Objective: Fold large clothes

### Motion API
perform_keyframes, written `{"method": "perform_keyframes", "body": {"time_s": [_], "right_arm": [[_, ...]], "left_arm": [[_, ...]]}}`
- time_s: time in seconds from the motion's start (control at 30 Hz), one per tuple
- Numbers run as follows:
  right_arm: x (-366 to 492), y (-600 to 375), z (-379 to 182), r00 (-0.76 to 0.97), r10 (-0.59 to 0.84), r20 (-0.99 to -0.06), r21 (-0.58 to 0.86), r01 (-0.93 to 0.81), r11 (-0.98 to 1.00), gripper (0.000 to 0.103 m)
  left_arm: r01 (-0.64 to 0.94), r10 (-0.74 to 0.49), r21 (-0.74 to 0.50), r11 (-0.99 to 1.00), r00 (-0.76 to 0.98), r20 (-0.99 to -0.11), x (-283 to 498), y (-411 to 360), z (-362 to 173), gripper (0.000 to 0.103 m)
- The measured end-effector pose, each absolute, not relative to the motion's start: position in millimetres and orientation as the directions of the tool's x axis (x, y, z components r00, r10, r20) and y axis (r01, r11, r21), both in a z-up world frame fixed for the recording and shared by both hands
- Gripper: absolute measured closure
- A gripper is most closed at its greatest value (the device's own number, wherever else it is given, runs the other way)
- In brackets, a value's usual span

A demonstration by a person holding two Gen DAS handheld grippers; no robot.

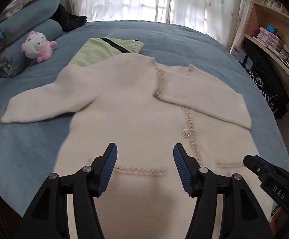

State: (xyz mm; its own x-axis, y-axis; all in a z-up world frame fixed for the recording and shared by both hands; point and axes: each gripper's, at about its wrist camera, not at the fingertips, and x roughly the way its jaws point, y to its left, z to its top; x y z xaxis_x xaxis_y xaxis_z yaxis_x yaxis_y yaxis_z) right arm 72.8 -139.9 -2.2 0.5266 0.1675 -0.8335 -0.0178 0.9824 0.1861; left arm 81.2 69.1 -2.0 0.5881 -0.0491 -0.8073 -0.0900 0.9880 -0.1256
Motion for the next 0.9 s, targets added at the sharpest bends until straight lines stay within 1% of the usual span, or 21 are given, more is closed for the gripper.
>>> {"method": "perform_keyframes", "body": {"time_s": [0.13,0.37,0.47,0.63,0.8,0.9], "right_arm": [[68,-111,-3,0.519,0.166,-0.839,0.152,-0.07,0.986,0.072],[70,-58,-2,0.517,0.166,-0.84,0.105,-0.146,0.984,0.072],[77,-31,-4,0.517,0.179,-0.837,0.102,-0.174,0.979,0.071],[90,12,-13,0.52,0.2,-0.83,0.103,-0.21,0.972,0.071],[108,55,-25,0.519,0.218,-0.827,0.084,-0.269,0.959,0.071],[124,80,-35,0.523,0.218,-0.824,0.061,-0.301,0.952,0.071]], "left_arm": [[-0.116,-0.022,-0.111,0.987,0.59,-0.807,69,93,-5,0.043],[-0.195,0.004,-0.138,0.971,0.591,-0.807,58,151,-17,0.042],[-0.24,0.025,-0.142,0.96,0.58,-0.814,59,181,-28,0.042],[-0.303,0.016,-0.183,0.935,0.553,-0.833,62,229,-50,0.042],[-0.351,-0.057,-0.295,0.889,0.554,-0.83,72,289,-76,0.042],[-0.41,-0.101,-0.371,0.833,0.546,-0.832,84,338,-98,0.042]]}}
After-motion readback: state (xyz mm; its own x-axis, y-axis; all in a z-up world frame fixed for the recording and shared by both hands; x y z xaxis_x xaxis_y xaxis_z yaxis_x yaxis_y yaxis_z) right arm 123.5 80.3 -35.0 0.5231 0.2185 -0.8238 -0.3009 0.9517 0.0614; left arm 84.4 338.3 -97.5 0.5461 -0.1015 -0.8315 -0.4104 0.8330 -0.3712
